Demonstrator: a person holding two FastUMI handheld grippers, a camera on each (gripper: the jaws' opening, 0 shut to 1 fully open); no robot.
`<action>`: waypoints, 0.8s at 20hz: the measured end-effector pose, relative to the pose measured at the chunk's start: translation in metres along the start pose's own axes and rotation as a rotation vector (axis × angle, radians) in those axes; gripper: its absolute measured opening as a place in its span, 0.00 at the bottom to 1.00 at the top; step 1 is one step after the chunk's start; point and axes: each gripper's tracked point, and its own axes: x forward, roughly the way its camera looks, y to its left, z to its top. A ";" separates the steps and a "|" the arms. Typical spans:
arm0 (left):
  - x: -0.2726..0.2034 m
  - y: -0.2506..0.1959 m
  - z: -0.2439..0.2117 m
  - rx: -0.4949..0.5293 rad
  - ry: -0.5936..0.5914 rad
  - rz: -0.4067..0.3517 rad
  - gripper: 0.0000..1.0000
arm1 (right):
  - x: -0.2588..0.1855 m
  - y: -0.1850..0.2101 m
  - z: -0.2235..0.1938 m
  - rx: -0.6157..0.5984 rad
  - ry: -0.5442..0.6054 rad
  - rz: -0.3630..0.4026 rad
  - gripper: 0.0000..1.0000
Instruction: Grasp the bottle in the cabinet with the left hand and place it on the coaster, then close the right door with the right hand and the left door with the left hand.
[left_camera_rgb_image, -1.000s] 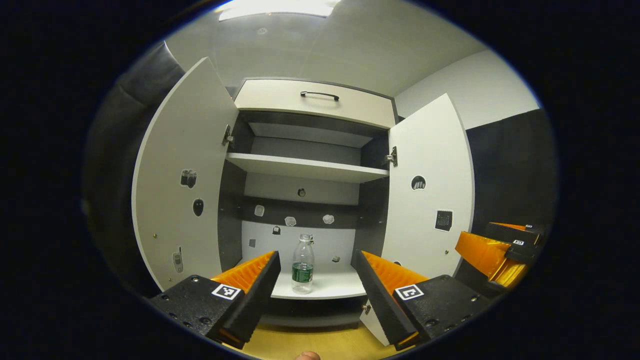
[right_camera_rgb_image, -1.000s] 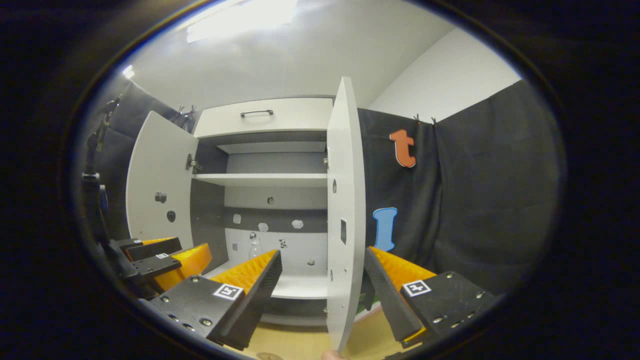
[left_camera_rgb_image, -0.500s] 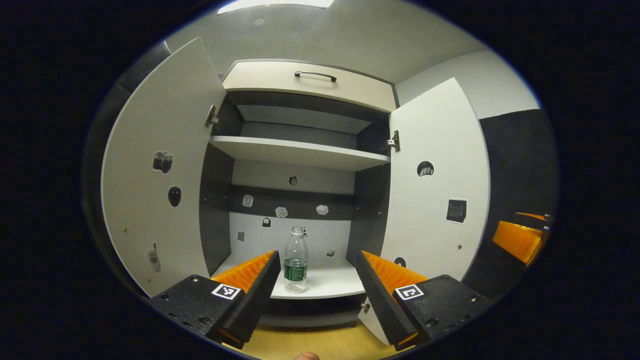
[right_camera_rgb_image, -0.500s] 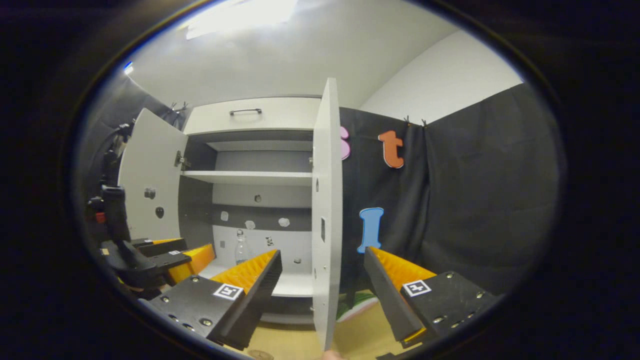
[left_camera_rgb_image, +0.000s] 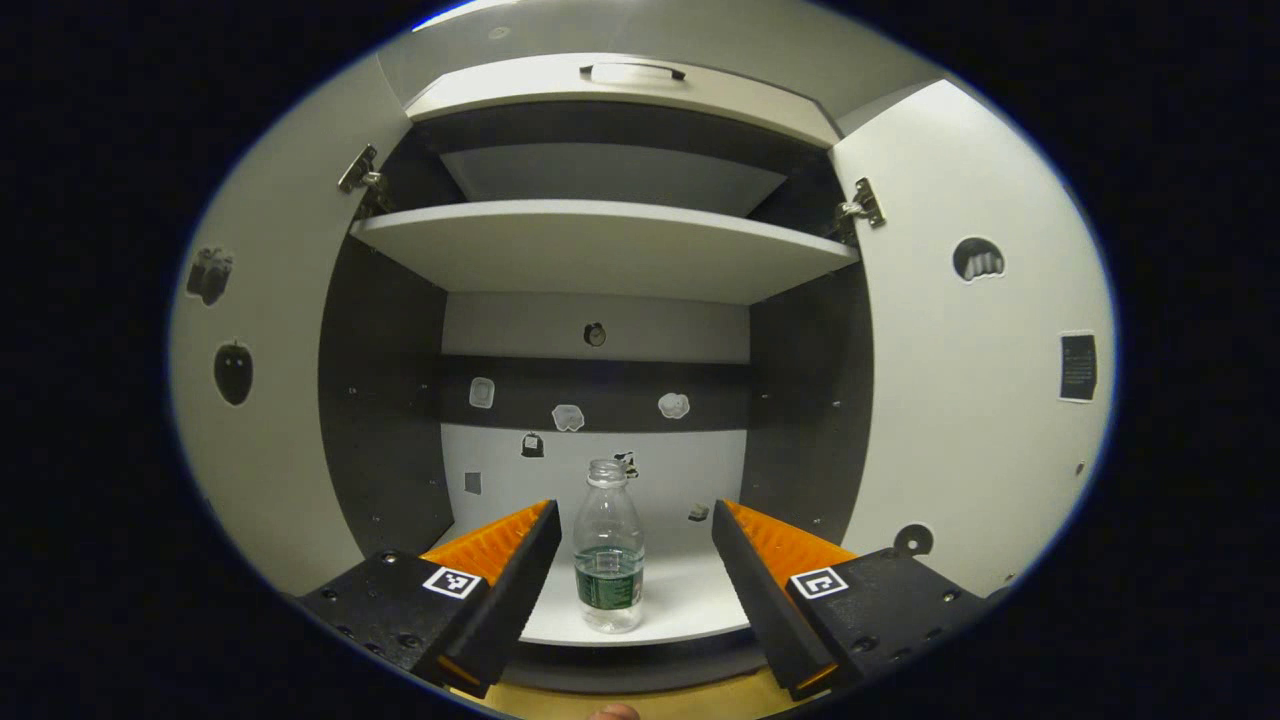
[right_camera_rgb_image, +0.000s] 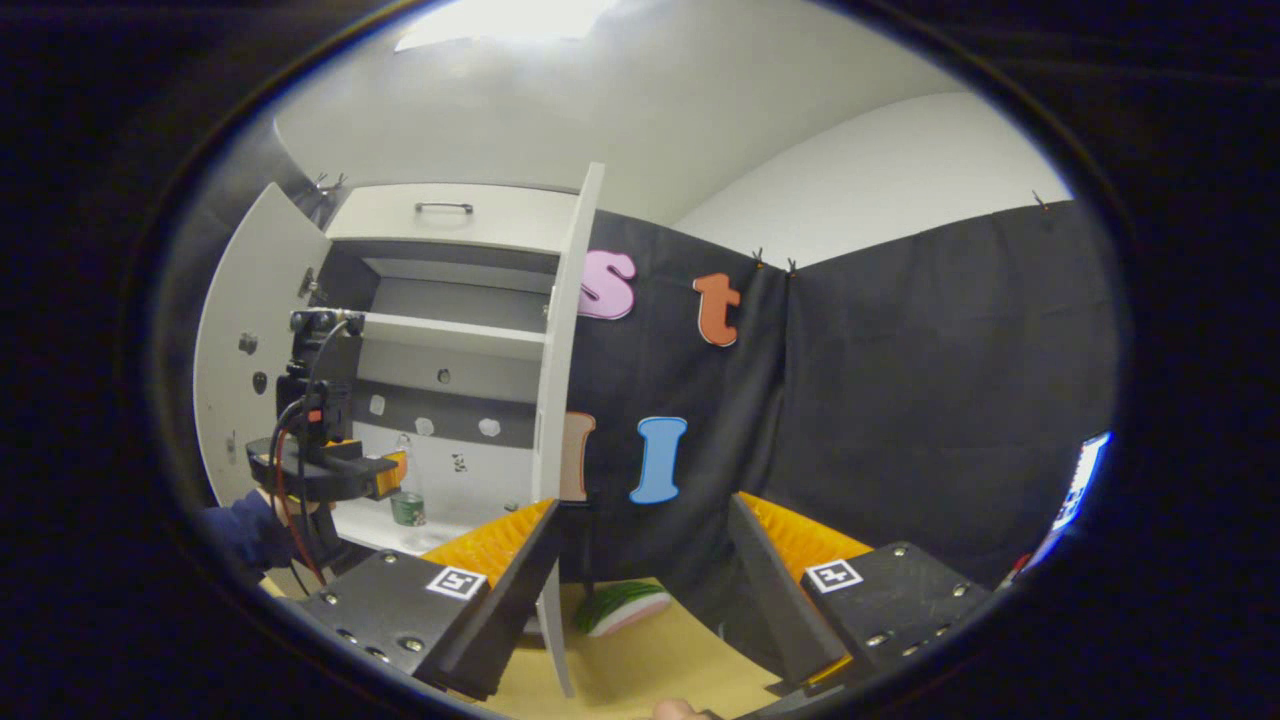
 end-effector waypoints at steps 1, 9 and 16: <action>0.011 0.002 -0.005 0.001 0.012 0.011 0.96 | -0.001 -0.004 0.001 -0.007 -0.002 -0.009 1.00; 0.072 0.017 -0.051 -0.033 0.121 0.052 0.97 | 0.006 -0.013 -0.012 -0.033 0.023 -0.058 0.97; 0.086 0.027 -0.059 -0.034 0.161 0.020 0.79 | 0.011 -0.013 -0.021 -0.020 0.040 -0.053 1.00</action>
